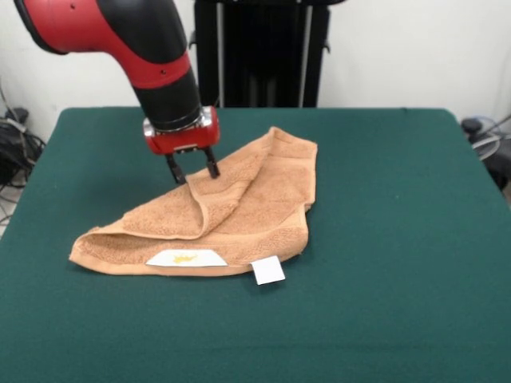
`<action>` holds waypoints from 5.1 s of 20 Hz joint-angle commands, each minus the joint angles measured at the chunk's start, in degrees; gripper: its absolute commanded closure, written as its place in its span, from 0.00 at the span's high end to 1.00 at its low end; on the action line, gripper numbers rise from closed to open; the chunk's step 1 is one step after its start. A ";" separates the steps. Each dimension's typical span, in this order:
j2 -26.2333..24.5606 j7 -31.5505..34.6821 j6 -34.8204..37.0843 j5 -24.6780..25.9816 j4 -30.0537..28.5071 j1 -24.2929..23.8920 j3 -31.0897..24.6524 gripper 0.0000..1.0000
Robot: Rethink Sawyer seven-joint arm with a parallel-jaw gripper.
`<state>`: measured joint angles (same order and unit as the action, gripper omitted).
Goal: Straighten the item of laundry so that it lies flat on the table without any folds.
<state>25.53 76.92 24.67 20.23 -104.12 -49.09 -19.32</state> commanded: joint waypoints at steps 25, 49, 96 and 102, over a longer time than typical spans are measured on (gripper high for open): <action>0.21 7.41 -4.66 -0.63 -3.48 3.94 -3.80 1.00; -3.42 7.02 -9.66 0.85 -1.86 4.02 -2.40 0.00; 19.39 10.08 0.39 -7.25 -12.10 11.75 5.12 0.00; 21.08 8.94 0.56 -5.64 -12.97 11.54 7.45 0.00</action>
<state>42.88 76.92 20.64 14.96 -112.90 -38.54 -15.30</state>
